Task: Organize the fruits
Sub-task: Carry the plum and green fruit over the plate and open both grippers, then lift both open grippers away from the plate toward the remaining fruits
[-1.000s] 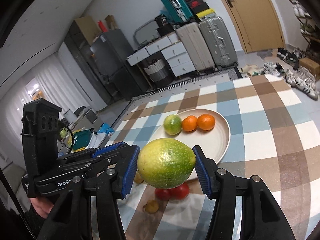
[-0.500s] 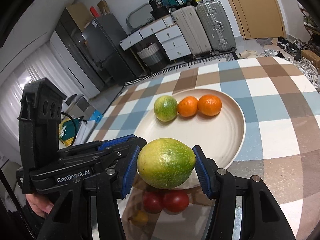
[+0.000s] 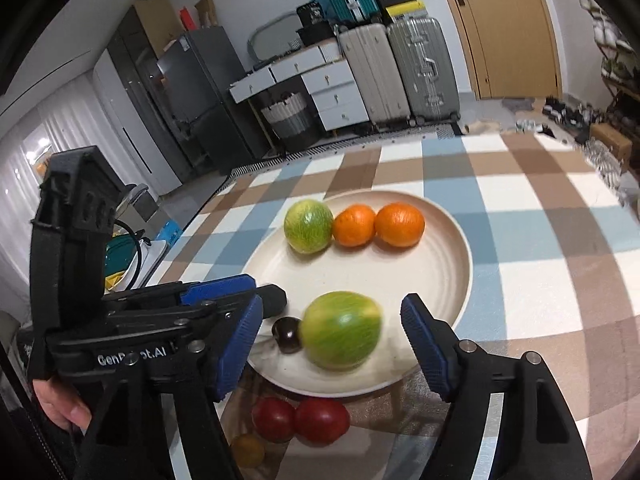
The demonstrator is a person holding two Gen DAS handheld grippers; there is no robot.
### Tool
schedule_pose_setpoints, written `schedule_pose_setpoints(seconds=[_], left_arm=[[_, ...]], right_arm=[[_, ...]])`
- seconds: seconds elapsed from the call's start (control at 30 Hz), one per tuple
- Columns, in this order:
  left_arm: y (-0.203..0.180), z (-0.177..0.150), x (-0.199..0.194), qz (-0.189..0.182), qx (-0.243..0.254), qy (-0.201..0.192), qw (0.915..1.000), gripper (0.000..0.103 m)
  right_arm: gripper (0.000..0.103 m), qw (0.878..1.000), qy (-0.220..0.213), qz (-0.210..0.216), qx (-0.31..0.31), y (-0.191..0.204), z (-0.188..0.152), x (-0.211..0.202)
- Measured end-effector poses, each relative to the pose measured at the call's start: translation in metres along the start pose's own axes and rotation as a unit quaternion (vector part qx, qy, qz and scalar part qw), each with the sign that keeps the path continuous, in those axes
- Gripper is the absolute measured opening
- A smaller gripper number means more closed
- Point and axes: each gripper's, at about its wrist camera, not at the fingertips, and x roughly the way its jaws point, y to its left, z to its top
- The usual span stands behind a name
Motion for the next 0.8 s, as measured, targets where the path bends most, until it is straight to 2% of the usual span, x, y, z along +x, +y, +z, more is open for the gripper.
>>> schedule_pose_setpoints(seconds=[0.23, 0.37, 0.43, 0.5, 0.63, 0.7, 0.8], left_arm=[[-0.007, -0.011, -0.023, 0.008, 0.008, -0.012, 0.9999, 0.059], [-0.015, -0.021, -0.04, 0.028, 0.017, -0.025, 0.9991, 0.061], [-0.021, -0.026, -0.049, 0.058, 0.023, -0.033, 0.9975, 0.069], [-0.028, -0.032, -0.061, 0.082, 0.027, -0.045, 0.9952, 0.072], [-0.035, -0.041, -0.08, 0.097, 0.023, -0.057, 0.9934, 0.077], [-0.039, -0.046, -0.09, 0.103, 0.025, -0.065, 0.9922, 0.082], [-0.045, -0.053, -0.1, 0.11, 0.028, -0.069, 0.9911, 0.082]], right_arm=[[0.073, 0.999, -0.028, 0.003, 0.026, -0.01, -0.003, -0.032], [0.074, 0.999, -0.04, 0.0, 0.031, -0.012, -0.006, -0.051], [0.079, 0.999, -0.042, -0.003, 0.028, -0.011, -0.008, -0.06], [0.081, 0.999, -0.046, -0.001, 0.026, -0.008, -0.011, -0.068], [0.09, 0.998, -0.054, 0.005, 0.02, -0.002, -0.015, -0.083], [0.093, 0.998, -0.057, 0.006, 0.016, 0.001, -0.016, -0.091], [0.097, 0.998, -0.061, 0.009, 0.015, 0.005, -0.019, -0.1]])
